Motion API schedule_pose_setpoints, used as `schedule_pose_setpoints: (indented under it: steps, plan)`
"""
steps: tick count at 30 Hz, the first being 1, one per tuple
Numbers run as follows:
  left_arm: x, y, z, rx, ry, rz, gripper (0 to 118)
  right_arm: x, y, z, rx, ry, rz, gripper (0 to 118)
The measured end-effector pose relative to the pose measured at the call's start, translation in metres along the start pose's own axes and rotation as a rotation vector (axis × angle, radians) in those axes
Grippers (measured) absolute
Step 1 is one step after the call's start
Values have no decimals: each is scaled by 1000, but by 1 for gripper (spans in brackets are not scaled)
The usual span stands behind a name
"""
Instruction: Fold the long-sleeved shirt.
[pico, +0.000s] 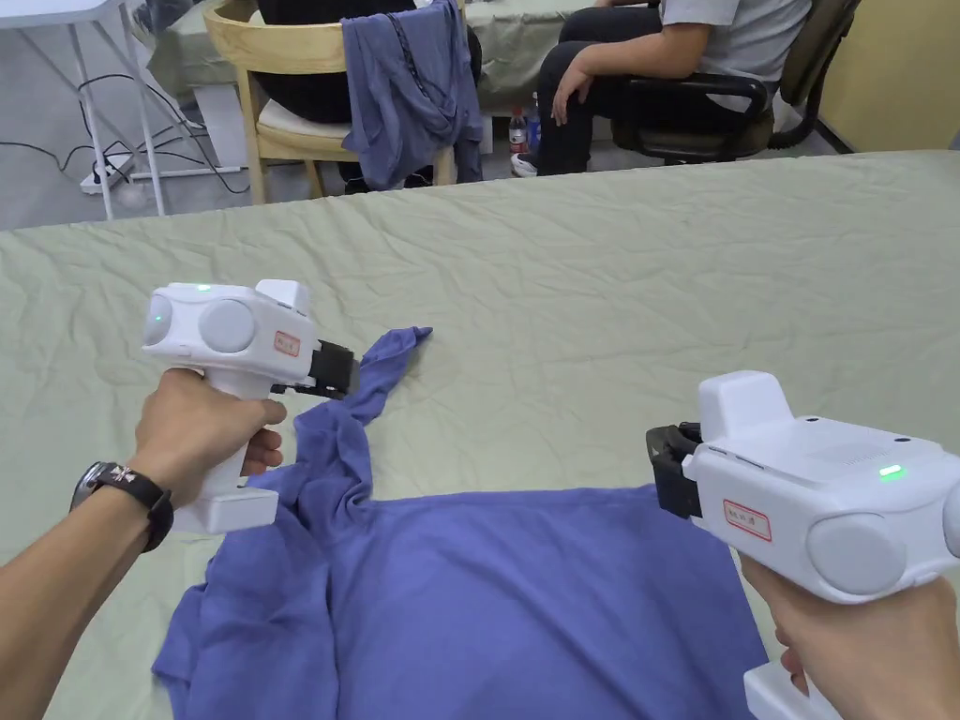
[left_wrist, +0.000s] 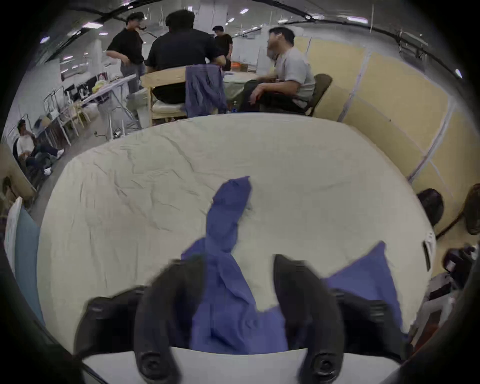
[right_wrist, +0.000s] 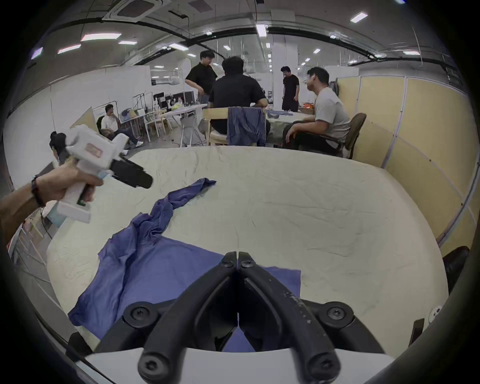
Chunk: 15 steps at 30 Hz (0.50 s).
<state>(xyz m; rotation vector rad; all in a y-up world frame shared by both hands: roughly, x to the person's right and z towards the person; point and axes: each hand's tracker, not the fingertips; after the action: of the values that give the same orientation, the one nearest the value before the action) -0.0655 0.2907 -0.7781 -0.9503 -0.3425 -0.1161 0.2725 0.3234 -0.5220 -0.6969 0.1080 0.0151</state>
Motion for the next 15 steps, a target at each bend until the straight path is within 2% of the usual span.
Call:
schedule_pose_setpoints:
  steps: [8, 10, 15]
  plan:
    - [3, 53, -119, 13, -35, 20, 57, 20, -14, -54, -61, -8, 15, 0]
    - [1, 55, -145, -22, 14, 23, 57, 23, -22, -65, -86, -16, 21, 0]
    - [-11, 38, -191, -108, 9, 87, 52, 34, -40, -84, -127, -17, 0, 0]
